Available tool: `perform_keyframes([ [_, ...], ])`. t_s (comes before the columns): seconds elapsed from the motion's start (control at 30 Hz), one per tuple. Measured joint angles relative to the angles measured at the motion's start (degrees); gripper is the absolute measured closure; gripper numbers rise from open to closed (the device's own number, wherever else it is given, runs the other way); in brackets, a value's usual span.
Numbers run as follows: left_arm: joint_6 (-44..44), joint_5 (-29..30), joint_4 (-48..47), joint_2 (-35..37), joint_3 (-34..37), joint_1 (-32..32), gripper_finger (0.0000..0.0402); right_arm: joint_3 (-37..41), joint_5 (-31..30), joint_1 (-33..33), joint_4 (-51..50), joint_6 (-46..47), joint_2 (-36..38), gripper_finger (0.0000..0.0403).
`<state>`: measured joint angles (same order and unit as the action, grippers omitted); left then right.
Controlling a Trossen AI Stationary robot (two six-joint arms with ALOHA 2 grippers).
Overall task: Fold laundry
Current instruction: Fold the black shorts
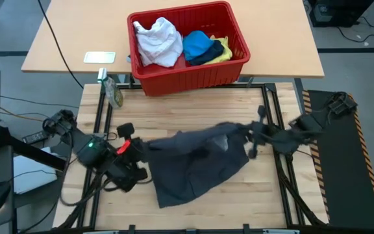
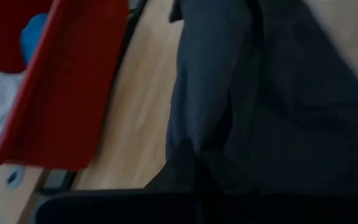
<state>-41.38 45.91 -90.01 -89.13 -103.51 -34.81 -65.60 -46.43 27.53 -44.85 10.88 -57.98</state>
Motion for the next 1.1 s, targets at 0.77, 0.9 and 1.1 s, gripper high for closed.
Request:
perform_keyframes([
  [0.77,16.6,3.7,11.5,0.5,25.3,48.6,0.0308,23.4,3.8,-41.2,22.9,-0.3,-2.6,0.0260],
  [0.9,16.1,3.5,9.7,0.5,25.4,50.1,0.0282,23.9,3.8,-40.8,20.9,2.7,-2.2,0.0218],
  [1.1,12.7,-2.0,10.0,0.5,25.4,45.5,0.0260,31.5,27.6,-37.9,25.4,6.8,-4.7,0.0212],
])
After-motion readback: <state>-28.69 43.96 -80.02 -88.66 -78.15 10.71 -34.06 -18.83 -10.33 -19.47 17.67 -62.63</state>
